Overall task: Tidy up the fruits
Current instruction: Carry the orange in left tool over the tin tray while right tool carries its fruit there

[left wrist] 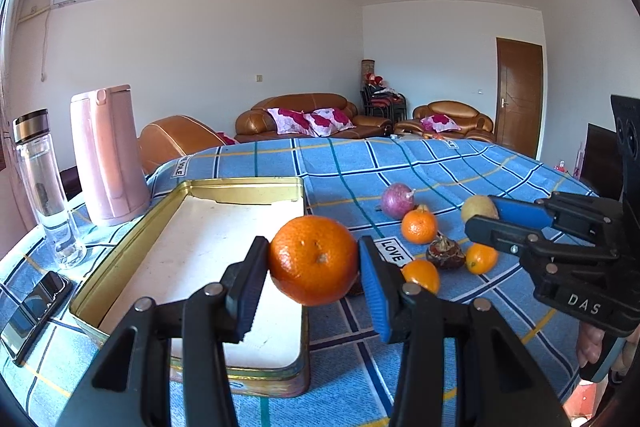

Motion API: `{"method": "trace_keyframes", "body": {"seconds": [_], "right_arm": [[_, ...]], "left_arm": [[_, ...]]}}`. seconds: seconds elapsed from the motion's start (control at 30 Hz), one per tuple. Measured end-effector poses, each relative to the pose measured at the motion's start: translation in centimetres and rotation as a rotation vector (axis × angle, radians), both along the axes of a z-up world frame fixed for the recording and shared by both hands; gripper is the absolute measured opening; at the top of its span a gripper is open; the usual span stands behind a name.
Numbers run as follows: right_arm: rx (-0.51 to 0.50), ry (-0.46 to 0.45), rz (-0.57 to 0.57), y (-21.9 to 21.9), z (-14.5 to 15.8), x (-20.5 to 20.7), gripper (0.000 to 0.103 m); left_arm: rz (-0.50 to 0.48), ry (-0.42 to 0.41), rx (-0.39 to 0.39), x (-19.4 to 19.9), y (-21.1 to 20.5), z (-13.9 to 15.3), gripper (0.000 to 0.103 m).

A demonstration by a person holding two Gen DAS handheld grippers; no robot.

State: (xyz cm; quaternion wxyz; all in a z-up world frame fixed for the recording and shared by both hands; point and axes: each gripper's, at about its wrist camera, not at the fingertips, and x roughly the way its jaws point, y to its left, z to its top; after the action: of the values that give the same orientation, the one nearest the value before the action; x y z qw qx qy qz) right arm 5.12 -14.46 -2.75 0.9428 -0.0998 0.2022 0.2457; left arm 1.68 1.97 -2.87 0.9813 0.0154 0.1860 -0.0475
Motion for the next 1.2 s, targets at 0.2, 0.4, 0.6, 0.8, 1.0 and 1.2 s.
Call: {"method": "trace_keyframes", "body": {"seconds": [0.2,0.4,0.6,0.8,1.0,1.2], "right_arm": [[0.003,-0.011,0.013,0.8,0.7,0.6,0.029],[-0.001,-0.019,0.033,1.8,1.3,1.0,0.029],[0.000,-0.030,0.049,2.7,1.9,1.3,0.029],[-0.001,-0.038,0.066,3.8,2.4,1.8,0.029],[-0.008,-0.036,0.086,4.9,2.6,2.4,0.029],[-0.008,-0.031,0.106,6.2,2.9,3.4,0.029]], "left_arm": [[0.011,-0.008,0.004,0.1,0.4,0.3,0.047],[0.023,-0.007,0.011,0.4,0.8,0.4,0.047],[0.035,-0.004,0.014,0.8,1.2,0.4,0.047],[0.044,-0.008,0.020,1.0,1.6,0.6,0.047],[0.060,-0.011,0.024,1.2,2.2,0.8,0.047],[0.079,-0.004,0.033,2.0,3.1,0.9,0.047]]}}
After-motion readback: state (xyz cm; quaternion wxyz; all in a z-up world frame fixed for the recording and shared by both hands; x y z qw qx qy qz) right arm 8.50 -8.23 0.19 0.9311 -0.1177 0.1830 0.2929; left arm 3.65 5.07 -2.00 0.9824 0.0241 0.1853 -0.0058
